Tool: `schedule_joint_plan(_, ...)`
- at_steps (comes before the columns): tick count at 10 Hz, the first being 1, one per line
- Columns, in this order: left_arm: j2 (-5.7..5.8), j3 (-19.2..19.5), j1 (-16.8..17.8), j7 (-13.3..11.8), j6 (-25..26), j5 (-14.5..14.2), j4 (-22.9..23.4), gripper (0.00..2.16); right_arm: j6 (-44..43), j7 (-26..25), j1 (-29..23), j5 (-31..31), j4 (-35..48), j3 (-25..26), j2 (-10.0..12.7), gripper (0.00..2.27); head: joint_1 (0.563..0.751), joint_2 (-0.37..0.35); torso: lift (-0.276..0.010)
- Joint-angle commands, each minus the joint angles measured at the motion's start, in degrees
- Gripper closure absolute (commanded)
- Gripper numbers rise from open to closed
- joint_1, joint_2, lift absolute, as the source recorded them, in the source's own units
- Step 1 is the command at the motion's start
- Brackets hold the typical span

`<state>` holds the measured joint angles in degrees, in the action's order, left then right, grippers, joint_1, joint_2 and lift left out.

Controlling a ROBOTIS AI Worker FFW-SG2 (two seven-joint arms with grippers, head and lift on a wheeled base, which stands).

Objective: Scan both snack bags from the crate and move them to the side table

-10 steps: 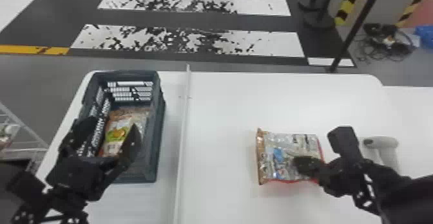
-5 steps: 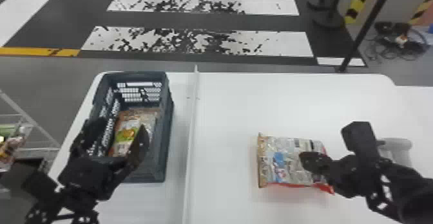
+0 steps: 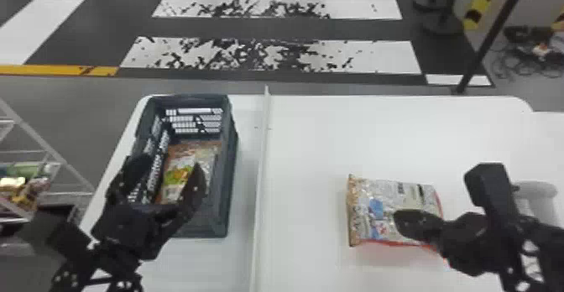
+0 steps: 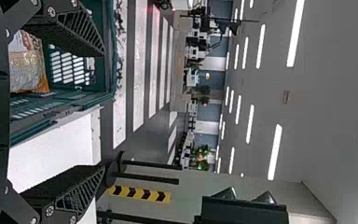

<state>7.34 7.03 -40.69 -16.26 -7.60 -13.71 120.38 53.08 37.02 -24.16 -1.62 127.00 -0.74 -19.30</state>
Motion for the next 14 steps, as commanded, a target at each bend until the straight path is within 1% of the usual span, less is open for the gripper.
schedule_joint_plan(1, -0.13, -0.1, 0.0, 0.0, 0.0, 0.0, -0.2, 0.15, 3.0, 0.7, -3.4, 0.1, 3.7, 0.0, -0.9, 2.25, 0.695, 0.076, -0.075)
schedule_joint_plan(2, -0.04, -0.1, 0.1, 0.0, 0.0, 0.0, -0.3, 0.15, 3.7, 2.0, -5.1, 0.2, 4.7, -0.1, -1.2, 2.25, 0.695, 0.089, -0.075)
schedule_joint_plan(3, 0.04, -0.2, 0.2, 0.0, 0.0, 0.0, -0.3, 0.15, 3.5, 2.2, -5.9, 0.0, 4.7, -0.8, -1.3, 2.25, 0.695, 0.098, -0.075)
schedule_joint_plan(5, 0.04, -0.2, 0.2, 0.0, 0.0, -0.2, -0.3, 0.15, 2.6, 2.2, -6.1, -1.2, 3.7, -4.1, -1.0, 2.25, 0.695, 0.115, -0.075)
schedule_joint_plan(6, 0.13, -0.2, 0.2, 0.0, 0.0, -0.2, -0.3, 0.15, 2.1, 1.9, -5.5, -2.4, 2.6, -6.3, -0.9, 2.25, 0.695, 0.136, -0.075)
schedule_joint_plan(8, 0.22, -0.2, -0.1, -0.2, 0.0, -0.2, -0.1, 0.15, 1.7, 1.0, -2.7, -4.3, -0.8, -10.6, -0.7, 2.25, 0.695, 0.178, -0.075)
schedule_joint_plan(10, 0.39, -0.1, -0.4, -0.2, 0.0, -0.3, 0.2, 0.15, 2.3, 0.4, 0.6, -6.0, -3.3, -14.1, 0.0, 2.25, 0.695, 0.203, -0.075)
schedule_joint_plan(12, 0.39, 0.2, -0.7, -0.3, 0.0, -0.3, 0.5, 0.15, 3.7, 0.4, 4.1, -6.8, -6.4, -16.1, 0.7, 2.25, 0.695, 0.226, -0.075)
schedule_joint_plan(14, 0.31, 0.4, -0.9, -0.3, -0.2, -0.3, 0.6, 0.15, 3.7, 0.2, 6.3, -7.4, -8.7, -17.4, 2.0, 2.25, 0.695, 0.237, -0.075)
